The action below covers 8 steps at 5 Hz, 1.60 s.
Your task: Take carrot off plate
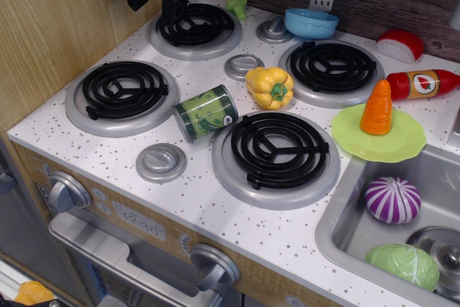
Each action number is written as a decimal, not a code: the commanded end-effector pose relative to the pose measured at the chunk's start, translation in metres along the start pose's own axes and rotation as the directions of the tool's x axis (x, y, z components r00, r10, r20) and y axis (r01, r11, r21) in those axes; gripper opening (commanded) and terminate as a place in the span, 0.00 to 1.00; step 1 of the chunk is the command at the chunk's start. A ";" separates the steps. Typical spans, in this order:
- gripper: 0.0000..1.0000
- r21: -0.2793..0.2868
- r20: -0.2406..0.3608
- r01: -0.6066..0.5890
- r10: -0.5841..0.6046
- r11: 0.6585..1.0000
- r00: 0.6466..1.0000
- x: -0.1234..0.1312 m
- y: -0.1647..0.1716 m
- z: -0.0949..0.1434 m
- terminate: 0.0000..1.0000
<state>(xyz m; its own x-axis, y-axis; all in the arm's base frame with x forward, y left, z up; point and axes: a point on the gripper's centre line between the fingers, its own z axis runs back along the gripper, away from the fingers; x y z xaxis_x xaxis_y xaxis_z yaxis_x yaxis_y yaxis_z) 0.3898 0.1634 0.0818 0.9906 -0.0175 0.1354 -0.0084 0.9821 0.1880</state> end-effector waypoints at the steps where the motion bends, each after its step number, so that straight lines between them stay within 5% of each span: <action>1: 1.00 0.000 0.000 0.000 0.000 1.000 1.000 0.000 0.000 0.000 0.00; 4: 1.00 0.037 0.001 -0.079 0.079 0.996 0.997 -0.033 -0.103 0.097 0.00; 5: 1.00 0.071 0.032 -0.053 0.051 0.996 0.998 -0.036 -0.143 0.109 0.00; 8: 1.00 0.001 0.076 -0.001 0.001 1.000 0.997 -0.014 -0.259 0.103 0.00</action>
<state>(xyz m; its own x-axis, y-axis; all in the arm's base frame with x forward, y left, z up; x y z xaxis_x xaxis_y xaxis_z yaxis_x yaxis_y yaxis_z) 0.3702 -0.1171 0.1039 0.9881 -0.0401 0.1488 0.0108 0.9813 0.1921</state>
